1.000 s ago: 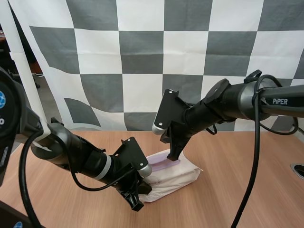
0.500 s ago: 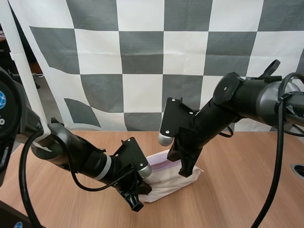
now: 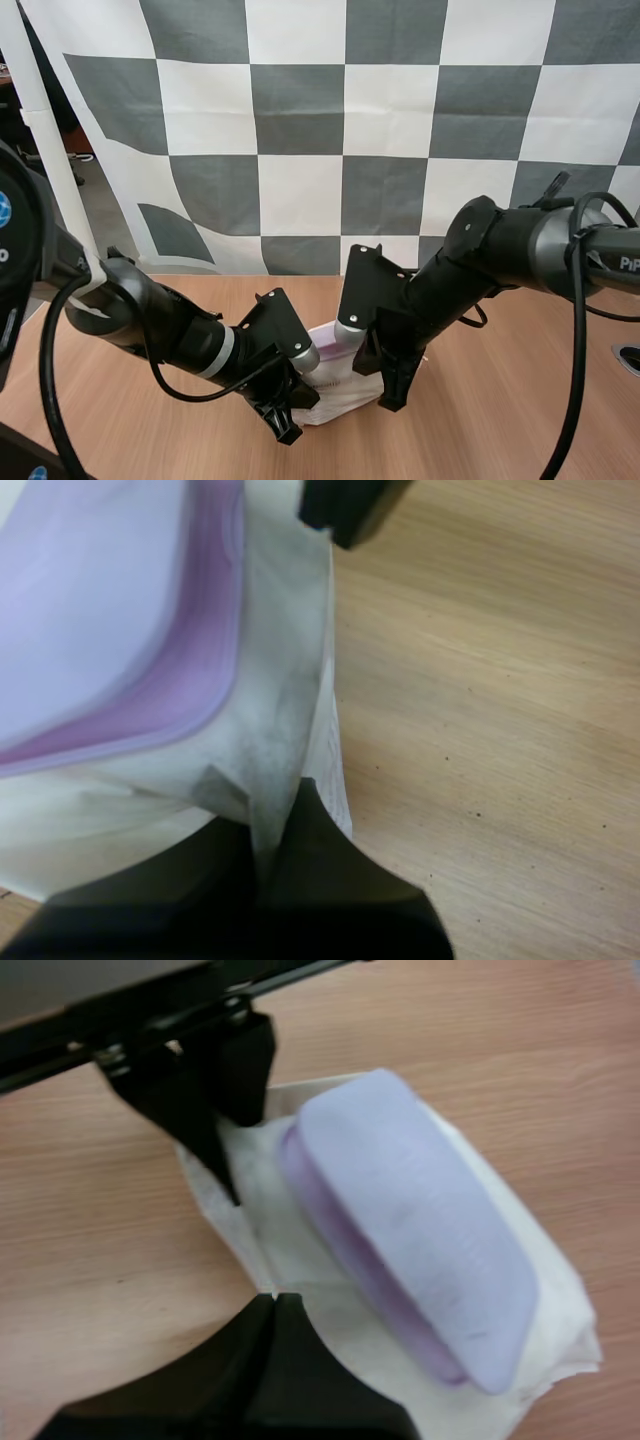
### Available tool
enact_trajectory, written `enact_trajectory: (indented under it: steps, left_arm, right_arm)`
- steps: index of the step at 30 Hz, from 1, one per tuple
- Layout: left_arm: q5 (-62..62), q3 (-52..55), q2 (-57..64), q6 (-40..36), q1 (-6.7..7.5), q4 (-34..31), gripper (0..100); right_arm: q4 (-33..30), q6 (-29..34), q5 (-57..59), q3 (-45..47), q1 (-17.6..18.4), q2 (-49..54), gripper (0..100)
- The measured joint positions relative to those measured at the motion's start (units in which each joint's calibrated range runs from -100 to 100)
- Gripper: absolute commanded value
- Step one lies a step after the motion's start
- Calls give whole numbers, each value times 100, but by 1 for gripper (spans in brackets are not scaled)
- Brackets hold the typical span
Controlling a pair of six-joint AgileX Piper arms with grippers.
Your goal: Open the wet wipes lid
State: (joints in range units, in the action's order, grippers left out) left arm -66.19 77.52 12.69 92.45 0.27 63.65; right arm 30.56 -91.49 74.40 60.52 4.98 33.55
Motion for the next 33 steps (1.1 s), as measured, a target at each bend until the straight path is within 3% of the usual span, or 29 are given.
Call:
enact_trajectory:
  steps: [5, 12, 18, 25, 33]
  left_arm:
    - [0, 0, 0, 0, 0, 0, 0]
    - [0, 0, 0, 0, 0, -8, 0]
    - [0, 0, 0, 0, 0, -8, 0]
    - [0, 0, 0, 0, 0, -8, 0]
    - [0, 0, 0, 0, 0, -32, 0]
  right_arm:
    - [157, -141, -683, 0, 0, -330, 0]
    - [579, -278, -802, -395, 0, -382, 0]
    - [579, -279, -827, -630, 0, -462, 0]
    - [900, -507, -1518, -714, 0, -1076, 0]
    - [1248, -582, -1561, -1250, 0, -1927, 0]
